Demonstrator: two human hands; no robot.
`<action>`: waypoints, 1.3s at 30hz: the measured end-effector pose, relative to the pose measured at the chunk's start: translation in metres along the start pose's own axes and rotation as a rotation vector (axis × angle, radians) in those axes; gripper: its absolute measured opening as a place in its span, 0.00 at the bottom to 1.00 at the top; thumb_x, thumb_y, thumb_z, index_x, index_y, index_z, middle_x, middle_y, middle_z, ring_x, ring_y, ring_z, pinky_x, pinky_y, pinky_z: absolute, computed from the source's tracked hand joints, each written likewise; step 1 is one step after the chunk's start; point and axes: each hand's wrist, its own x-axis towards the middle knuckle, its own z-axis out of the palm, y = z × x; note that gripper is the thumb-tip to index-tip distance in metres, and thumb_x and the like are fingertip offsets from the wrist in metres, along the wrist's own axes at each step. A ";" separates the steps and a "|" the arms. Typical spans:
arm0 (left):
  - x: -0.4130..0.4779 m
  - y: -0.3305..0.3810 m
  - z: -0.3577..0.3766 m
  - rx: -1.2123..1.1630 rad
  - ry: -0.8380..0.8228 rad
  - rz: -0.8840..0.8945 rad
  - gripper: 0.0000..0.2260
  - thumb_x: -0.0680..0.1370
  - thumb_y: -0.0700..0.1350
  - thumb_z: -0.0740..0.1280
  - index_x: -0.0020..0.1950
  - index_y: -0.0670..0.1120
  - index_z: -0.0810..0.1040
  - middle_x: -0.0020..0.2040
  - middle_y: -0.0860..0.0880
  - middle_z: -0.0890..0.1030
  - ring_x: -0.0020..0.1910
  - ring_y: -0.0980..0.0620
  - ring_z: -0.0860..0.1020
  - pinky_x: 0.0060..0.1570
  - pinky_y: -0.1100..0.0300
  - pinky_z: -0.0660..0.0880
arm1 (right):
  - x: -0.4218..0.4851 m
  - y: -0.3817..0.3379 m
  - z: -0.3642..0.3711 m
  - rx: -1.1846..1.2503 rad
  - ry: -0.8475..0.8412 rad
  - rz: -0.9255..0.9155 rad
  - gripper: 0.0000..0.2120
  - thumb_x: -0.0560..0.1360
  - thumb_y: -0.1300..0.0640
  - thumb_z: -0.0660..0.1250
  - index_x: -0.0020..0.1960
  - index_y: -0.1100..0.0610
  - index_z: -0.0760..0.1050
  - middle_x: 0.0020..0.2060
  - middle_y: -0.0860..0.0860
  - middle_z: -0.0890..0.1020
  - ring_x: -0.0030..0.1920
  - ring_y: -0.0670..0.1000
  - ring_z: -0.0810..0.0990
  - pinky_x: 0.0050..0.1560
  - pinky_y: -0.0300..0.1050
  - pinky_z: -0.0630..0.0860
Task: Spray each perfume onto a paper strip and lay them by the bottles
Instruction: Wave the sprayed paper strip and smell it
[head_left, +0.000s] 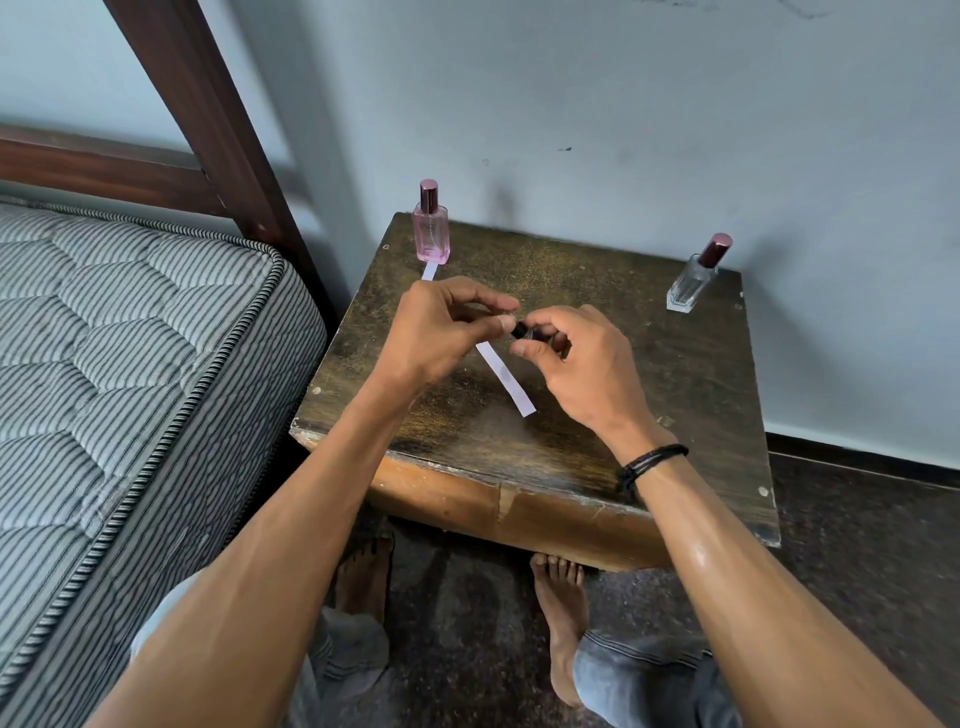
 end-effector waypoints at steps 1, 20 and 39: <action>0.000 0.002 -0.001 0.011 0.001 0.011 0.09 0.73 0.39 0.78 0.52 0.46 0.86 0.49 0.47 0.87 0.49 0.50 0.85 0.57 0.51 0.81 | 0.003 0.001 -0.004 0.008 -0.031 0.016 0.10 0.75 0.53 0.76 0.56 0.53 0.83 0.40 0.38 0.76 0.43 0.46 0.75 0.45 0.36 0.72; 0.002 -0.027 0.005 0.765 0.030 -0.032 0.11 0.78 0.50 0.72 0.57 0.48 0.84 0.52 0.51 0.79 0.61 0.48 0.72 0.57 0.49 0.76 | 0.018 0.034 -0.041 0.061 -0.120 0.357 0.09 0.78 0.54 0.73 0.57 0.51 0.77 0.52 0.46 0.86 0.52 0.48 0.85 0.57 0.49 0.79; 0.009 -0.007 -0.012 0.287 0.061 0.047 0.04 0.76 0.42 0.75 0.49 0.49 0.87 0.40 0.60 0.83 0.37 0.67 0.76 0.42 0.74 0.69 | 0.019 0.033 -0.048 0.104 -0.135 0.332 0.19 0.75 0.56 0.77 0.64 0.49 0.76 0.50 0.41 0.82 0.50 0.39 0.82 0.50 0.36 0.75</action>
